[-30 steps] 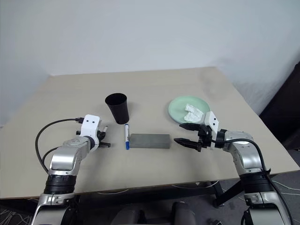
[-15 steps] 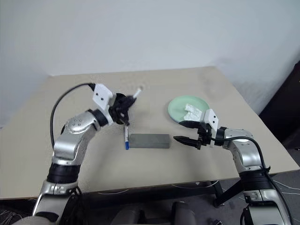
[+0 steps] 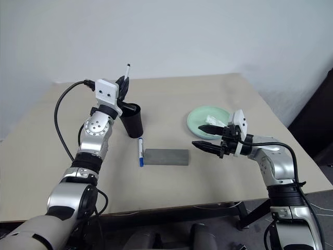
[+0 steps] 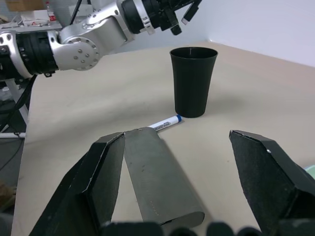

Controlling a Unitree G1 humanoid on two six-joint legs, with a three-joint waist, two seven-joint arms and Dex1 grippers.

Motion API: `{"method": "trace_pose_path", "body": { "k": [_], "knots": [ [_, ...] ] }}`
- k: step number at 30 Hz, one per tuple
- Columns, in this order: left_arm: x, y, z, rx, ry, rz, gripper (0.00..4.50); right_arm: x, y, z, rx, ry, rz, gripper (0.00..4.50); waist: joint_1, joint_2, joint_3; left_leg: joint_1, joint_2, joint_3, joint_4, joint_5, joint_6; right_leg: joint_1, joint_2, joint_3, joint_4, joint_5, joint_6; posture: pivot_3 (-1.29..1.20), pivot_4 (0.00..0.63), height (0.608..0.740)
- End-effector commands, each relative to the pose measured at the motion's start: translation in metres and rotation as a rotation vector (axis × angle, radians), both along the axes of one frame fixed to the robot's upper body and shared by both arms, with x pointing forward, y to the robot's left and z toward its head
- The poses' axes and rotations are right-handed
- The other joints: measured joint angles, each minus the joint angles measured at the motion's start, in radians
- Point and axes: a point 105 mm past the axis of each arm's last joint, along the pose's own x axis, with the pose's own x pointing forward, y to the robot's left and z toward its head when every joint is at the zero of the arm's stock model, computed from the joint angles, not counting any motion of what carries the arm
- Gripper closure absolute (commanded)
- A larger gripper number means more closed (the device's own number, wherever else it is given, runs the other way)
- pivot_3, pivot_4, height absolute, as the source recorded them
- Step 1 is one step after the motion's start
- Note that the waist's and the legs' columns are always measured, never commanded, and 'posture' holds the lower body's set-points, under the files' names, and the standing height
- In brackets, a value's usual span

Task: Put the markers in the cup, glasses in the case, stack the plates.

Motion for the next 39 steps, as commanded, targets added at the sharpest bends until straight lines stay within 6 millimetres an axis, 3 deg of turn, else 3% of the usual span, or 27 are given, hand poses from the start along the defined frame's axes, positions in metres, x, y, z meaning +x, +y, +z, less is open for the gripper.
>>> {"method": "trace_pose_path", "body": {
  "k": [1, 2, 3, 11, 20, 25, 34, 39],
  "knots": [
    [0.003, -0.005, 0.016, -0.008, -0.062, 0.005, 4.49, -0.002, 0.000, 0.018, 0.029, -0.063, 0.006, 0.84, 0.000, 0.000, 0.000, 0.000, 0.000, 0.000, 0.000, 0.000, 0.000, 0.000, 0.000, 0.000, 0.000, 0.000, 0.000, 0.00, 0.000, 0.740],
    [0.004, -0.006, 0.014, -0.011, -0.057, 0.004, 4.49, -0.002, 0.000, 0.018, 0.028, -0.063, 0.004, 0.84, 0.000, 0.000, 0.000, 0.000, 0.000, 0.000, 0.000, -0.001, 0.000, 0.000, 0.000, 0.000, 0.000, 0.001, 0.001, 0.00, 0.000, 0.740],
    [0.004, -0.007, 0.012, -0.012, -0.055, 0.004, 4.21, -0.002, -0.001, 0.018, 0.026, -0.065, 0.002, 0.84, -0.001, 0.000, 0.000, 0.000, 0.000, 0.000, 0.000, -0.001, 0.000, 0.000, 0.000, 0.000, 0.000, 0.001, 0.001, 0.00, 0.000, 0.740],
    [0.005, -0.010, 0.010, -0.020, -0.057, 0.004, 1.64, -0.002, -0.002, 0.019, 0.019, -0.067, -0.004, 0.84, -0.001, 0.000, 0.000, 0.000, 0.000, 0.000, 0.000, -0.002, 0.000, 0.000, 0.000, 0.000, -0.001, 0.001, 0.001, 0.00, 0.000, 0.740],
    [0.004, -0.017, 0.024, -0.057, -0.061, -0.021, 1.64, 0.001, -0.001, 0.017, 0.016, -0.068, -0.004, 0.84, 0.000, 0.000, 0.000, 0.000, 0.000, 0.000, 0.000, -0.002, 0.000, 0.000, 0.000, 0.000, -0.001, 0.001, 0.001, 0.00, 0.000, 0.740],
    [-0.012, -0.021, 0.041, -0.097, -0.028, 0.063, 1.64, 0.001, -0.003, 0.014, 0.010, -0.060, -0.006, 0.84, -0.001, 0.000, 0.000, 0.000, 0.000, 0.000, 0.000, -0.002, 0.000, 0.000, 0.000, 0.001, 0.000, 0.001, 0.002, 0.00, 0.000, 0.740],
    [-0.055, -0.035, 0.030, -0.178, 0.242, 0.222, 1.64, 0.006, -0.001, 0.008, 0.009, -0.048, -0.002, 0.84, -0.001, 0.000, 0.000, 0.001, 0.000, 0.000, 0.000, -0.003, 0.001, 0.000, 0.001, 0.002, 0.000, 0.000, 0.002, 0.00, 0.000, 0.740],
    [-0.063, -0.033, 0.001, -0.221, 0.463, 0.317, 1.64, 0.008, 0.000, 0.007, 0.006, -0.048, 0.004, 0.84, -0.002, 0.000, 0.000, 0.002, 0.000, -0.001, 0.000, -0.002, 0.001, 0.001, 0.001, 0.002, 0.001, -0.001, 0.001, 0.00, 0.000, 0.740]
  ]
}}
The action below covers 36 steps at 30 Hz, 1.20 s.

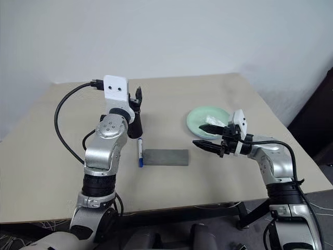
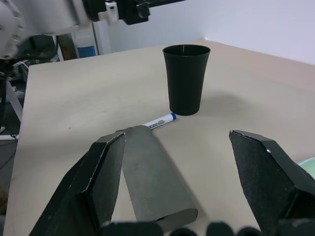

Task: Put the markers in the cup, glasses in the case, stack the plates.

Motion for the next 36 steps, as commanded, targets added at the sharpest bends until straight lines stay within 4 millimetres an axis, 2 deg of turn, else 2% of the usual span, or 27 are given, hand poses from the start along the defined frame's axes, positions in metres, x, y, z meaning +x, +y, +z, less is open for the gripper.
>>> {"method": "trace_pose_path", "body": {
  "k": [1, 7, 11, 14, 20, 26, 36],
  "knots": [
    [-0.008, 0.009, -0.013, 0.005, 0.121, 0.098, 1.64, 0.003, 0.002, 0.010, 0.008, -0.052, 0.015, 0.84, 0.000, 0.000, 0.000, 0.000, 0.000, 0.000, 0.000, 0.000, 0.000, 0.000, 0.000, 0.000, 0.000, 0.000, 0.000, 0.00, 0.000, 0.740],
    [-0.010, 0.016, -0.035, 0.129, 0.280, 0.192, 1.64, 0.005, 0.002, 0.009, 0.007, -0.059, 0.011, 0.84, -0.001, 0.000, 0.000, 0.001, 0.000, 0.000, 0.000, 0.000, 0.000, 0.000, 0.001, 0.000, 0.000, 0.000, -0.001, 0.00, 0.000, 0.740],
    [-0.012, 0.015, -0.056, 0.106, 0.413, 0.192, 1.64, 0.005, 0.001, 0.009, 0.007, -0.060, 0.004, 0.84, 0.000, 0.000, 0.000, 0.000, 0.000, 0.000, 0.000, 0.000, 0.000, 0.000, 0.000, 0.000, 0.000, 0.000, -0.001, 0.00, 0.000, 0.740],
    [-0.013, 0.009, -0.083, 0.035, 0.555, 0.158, 1.64, 0.004, 0.000, 0.007, 0.007, -0.057, -0.003, 0.84, 0.000, 0.000, 0.000, 0.000, 0.000, -0.001, 0.000, 0.000, 0.000, 0.000, 0.000, 0.001, 0.000, 0.000, -0.001, 0.00, 0.000, 0.740],
    [-0.014, 0.000, -0.112, -0.043, 0.709, 0.144, 1.64, 0.003, -0.001, 0.006, 0.008, -0.056, -0.011, 0.84, 0.000, 0.000, 0.000, 0.000, 0.000, -0.001, 0.000, 0.000, 0.000, 0.000, 0.001, 0.001, 0.000, -0.001, -0.001, 0.00, 0.000, 0.740],
    [-0.012, -0.008, -0.126, -0.066, 0.795, 0.145, 1.64, 0.003, -0.002, 0.005, 0.005, -0.054, -0.021, 0.84, 0.000, 0.000, 0.000, 0.000, 0.000, -0.001, 0.000, 0.000, 0.000, 0.000, 0.001, 0.001, -0.001, -0.001, -0.001, 0.00, 0.000, 0.740],
    [-0.008, -0.011, -0.132, -0.039, 0.826, 0.151, 1.64, 0.000, -0.002, 0.003, 0.006, -0.042, -0.018, 0.84, 0.000, 0.000, 0.000, 0.001, 0.000, -0.001, 0.000, 0.000, 0.000, 0.001, 0.001, 0.001, 0.000, -0.001, 0.000, 0.00, 0.000, 0.740]
  ]
}}
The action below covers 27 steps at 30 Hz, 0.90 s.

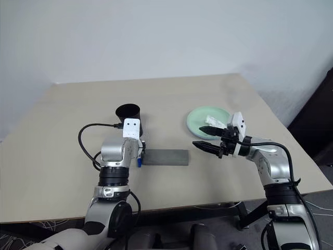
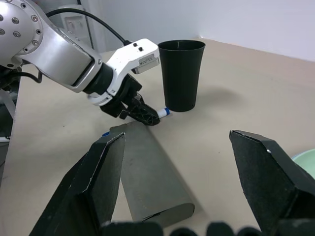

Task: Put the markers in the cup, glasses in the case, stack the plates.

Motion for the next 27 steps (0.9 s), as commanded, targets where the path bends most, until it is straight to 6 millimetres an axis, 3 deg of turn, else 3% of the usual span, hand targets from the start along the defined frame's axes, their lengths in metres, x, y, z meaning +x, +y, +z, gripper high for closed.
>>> {"method": "trace_pose_path", "body": {
  "k": [1, 3, 9, 10, 18, 27],
  "knots": [
    [0.006, -0.016, 0.011, -0.019, -0.025, -0.033, 1.82, -0.001, -0.001, 0.013, -0.002, -0.055, 0.002, 0.84, 0.000, 0.000, 0.000, 0.000, 0.000, 0.000, 0.000, 0.000, 0.000, 0.000, 0.000, 0.000, 0.000, 0.000, 0.000, 0.00, 0.000, 0.740],
    [0.006, -0.017, 0.011, -0.023, -0.020, -0.031, 2.20, -0.001, -0.001, 0.013, -0.002, -0.056, 0.002, 0.84, 0.000, 0.000, 0.000, 0.000, 0.000, 0.000, 0.000, 0.000, 0.000, 0.000, 0.000, 0.000, 0.000, 0.000, 0.000, 0.00, 0.000, 0.740],
    [0.008, -0.019, 0.013, -0.039, -0.020, -0.024, 4.28, 0.001, -0.001, 0.014, -0.004, -0.059, 0.001, 0.84, -0.002, 0.000, 0.000, 0.000, 0.000, 0.000, 0.000, 0.000, 0.000, 0.000, 0.000, 0.000, 0.000, 0.000, 0.000, 0.00, 0.000, 0.740],
    [0.008, -0.019, 0.013, -0.038, -0.019, -0.024, 4.38, 0.001, 0.000, 0.014, -0.005, -0.060, 0.001, 0.84, -0.002, 0.000, 0.000, 0.000, 0.000, 0.000, 0.000, 0.000, 0.000, 0.000, 0.000, 0.000, 0.000, 0.000, 0.000, 0.00, 0.000, 0.740],
    [0.011, -0.024, 0.020, -0.028, -0.043, -0.070, 4.38, 0.003, 0.000, 0.015, -0.006, -0.063, 0.001, 0.84, -0.009, 0.000, 0.000, 0.000, 0.000, 0.000, 0.000, 0.000, 0.000, 0.000, 0.000, 0.000, 0.000, 0.000, 0.000, 0.00, 0.000, 0.740],
    [0.016, -0.047, 0.044, -0.030, -0.228, -0.320, 4.38, 0.003, 0.001, 0.015, -0.004, -0.066, 0.001, 0.84, -0.021, 0.000, 0.000, -0.001, -0.001, -0.001, 0.000, 0.000, 0.000, 0.000, 0.000, 0.000, 0.000, 0.000, 0.000, 0.00, 0.000, 0.740]
  ]
}}
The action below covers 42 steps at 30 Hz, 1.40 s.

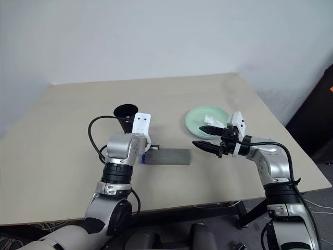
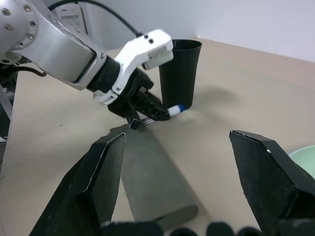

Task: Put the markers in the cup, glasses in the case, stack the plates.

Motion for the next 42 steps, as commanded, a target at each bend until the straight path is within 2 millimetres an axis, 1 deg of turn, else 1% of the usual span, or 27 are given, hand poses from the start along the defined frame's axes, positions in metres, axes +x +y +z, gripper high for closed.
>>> {"method": "trace_pose_path", "body": {
  "k": [1, 7, 9, 11, 14, 16, 17, 18, 20, 22, 25, 28, 33, 37, 42],
  "knots": [
    [0.005, -0.016, 0.026, -0.009, -0.148, -0.131, 4.38, 0.002, 0.000, 0.013, 0.002, -0.058, 0.000, 0.84, -0.002, 0.000, 0.000, 0.000, 0.000, 0.000, 0.000, 0.000, 0.000, 0.000, 0.000, 0.000, 0.000, 0.000, 0.000, 0.00, 0.000, 0.740],
    [0.020, -0.015, 0.062, 0.036, -0.395, -0.238, 4.38, 0.003, 0.000, 0.013, 0.003, -0.061, -0.004, 0.84, -0.001, 0.000, 0.000, 0.000, 0.000, 0.000, 0.000, 0.000, 0.000, 0.000, 0.000, 0.000, 0.000, 0.000, 0.000, 0.00, 0.000, 0.740],
    [0.026, -0.015, 0.082, 0.034, -0.516, -0.274, 4.38, 0.003, 0.000, 0.013, 0.002, -0.062, -0.005, 0.84, -0.001, 0.000, 0.000, 0.000, 0.000, 0.000, 0.000, 0.000, 0.000, -0.001, 0.000, 0.000, 0.000, 0.000, 0.000, 0.00, 0.000, 0.740],
    [0.029, -0.016, 0.098, 0.015, -0.611, -0.302, 4.38, 0.003, 0.000, 0.013, 0.002, -0.062, -0.006, 0.84, -0.001, 0.000, 0.000, 0.000, 0.000, 0.001, 0.000, 0.000, 0.000, -0.001, 0.000, 0.000, 0.000, 0.000, 0.000, 0.00, 0.000, 0.740],
    [0.031, -0.015, 0.130, -0.083, -0.766, -0.339, 4.38, 0.003, 0.000, 0.013, 0.002, -0.064, -0.007, 0.84, 0.000, 0.000, 0.000, -0.001, 0.000, 0.001, 0.000, 0.000, 0.000, -0.001, 0.000, 0.000, 0.000, 0.000, 0.000, 0.00, 0.000, 0.740],
    [0.030, -0.009, 0.155, -0.131, -0.899, -0.341, 4.38, 0.003, 0.000, 0.014, 0.002, -0.066, -0.007, 0.84, -0.001, 0.000, 0.000, -0.001, 0.000, 0.001, 0.000, 0.000, 0.000, -0.001, 0.000, 0.000, 0.000, 0.000, 0.000, 0.00, 0.000, 0.740],
    [0.030, -0.006, 0.161, -0.145, -0.937, -0.341, 4.38, 0.003, 0.000, 0.013, 0.002, -0.066, -0.007, 0.84, -0.001, 0.000, 0.000, -0.001, 0.000, 0.001, 0.000, 0.000, 0.000, -0.001, 0.000, 0.001, 0.000, 0.000, 0.000, 0.00, 0.000, 0.740],
    [0.030, 0.001, 0.172, -0.155, -1.005, -0.319, 4.38, 0.003, 0.000, 0.013, 0.002, -0.067, -0.007, 0.84, -0.001, 0.000, 0.000, -0.001, 0.000, 0.001, 0.000, 0.000, 0.000, -0.001, 0.000, 0.001, 0.000, 0.000, 0.000, 0.00, 0.000, 0.740],
    [0.031, 0.014, 0.185, -0.148, -1.097, -0.275, 4.38, 0.003, 0.000, 0.014, 0.003, -0.068, -0.006, 0.84, -0.001, 0.000, 0.000, 0.000, 0.000, 0.001, 0.000, 0.000, 0.000, -0.001, 0.000, 0.001, 0.000, 0.000, 0.000, 0.00, 0.000, 0.740],
    [0.033, 0.027, 0.193, -0.099, -1.177, -0.235, 4.38, 0.003, 0.001, 0.016, 0.007, -0.072, -0.002, 0.84, -0.001, 0.000, 0.000, 0.000, 0.000, 0.001, 0.000, 0.000, 0.000, -0.001, 0.000, 0.001, 0.000, 0.000, 0.000, 0.00, 0.000, 0.740],
    [0.032, 0.040, 0.199, -0.065, -1.281, -0.204, 4.38, 0.002, 0.002, 0.020, 0.023, -0.076, 0.005, 0.84, 0.000, 0.000, 0.000, 0.000, 0.000, 0.001, 0.000, 0.000, 0.000, 0.000, 0.000, 0.001, 0.000, 0.000, 0.000, 0.00, 0.000, 0.740],
    [0.035, 0.049, 0.196, -0.047, -1.329, -0.195, 4.38, 0.002, 0.002, 0.020, 0.022, -0.077, 0.005, 0.84, 0.001, 0.000, 0.000, 0.000, 0.000, 0.002, 0.000, 0.000, 0.000, 0.000, 0.000, 0.001, -0.001, 0.000, 0.000, 0.00, 0.000, 0.740],
    [0.043, 0.059, 0.174, -0.003, -1.328, -0.200, 4.38, 0.002, 0.002, 0.020, 0.019, -0.079, 0.005, 0.84, 0.000, 0.000, 0.000, 0.000, -0.001, 0.002, 0.000, 0.000, 0.000, 0.001, -0.001, 0.000, -0.001, 0.001, 0.002, 0.00, 0.000, 0.740],
    [0.050, 0.067, 0.155, 0.034, -1.289, -0.173, 4.38, 0.001, 0.002, 0.020, 0.017, -0.079, 0.003, 0.84, 0.000, 0.000, 0.000, 0.000, 0.000, 0.002, 0.000, 0.000, 0.000, 0.001, 0.000, 0.000, -0.001, 0.001, 0.002, 0.00, 0.000, 0.740],
    [0.053, 0.071, 0.138, 0.047, -1.255, -0.152, 4.38, 0.000, 0.001, 0.020, 0.014, -0.080, -0.001, 0.84, 0.000, 0.000, 0.000, 0.000, 0.000, 0.002, 0.000, 0.000, 0.000, 0.001, -0.001, 0.000, -0.001, 0.001, 0.002, 0.00, 0.000, 0.740]
  ]
}}
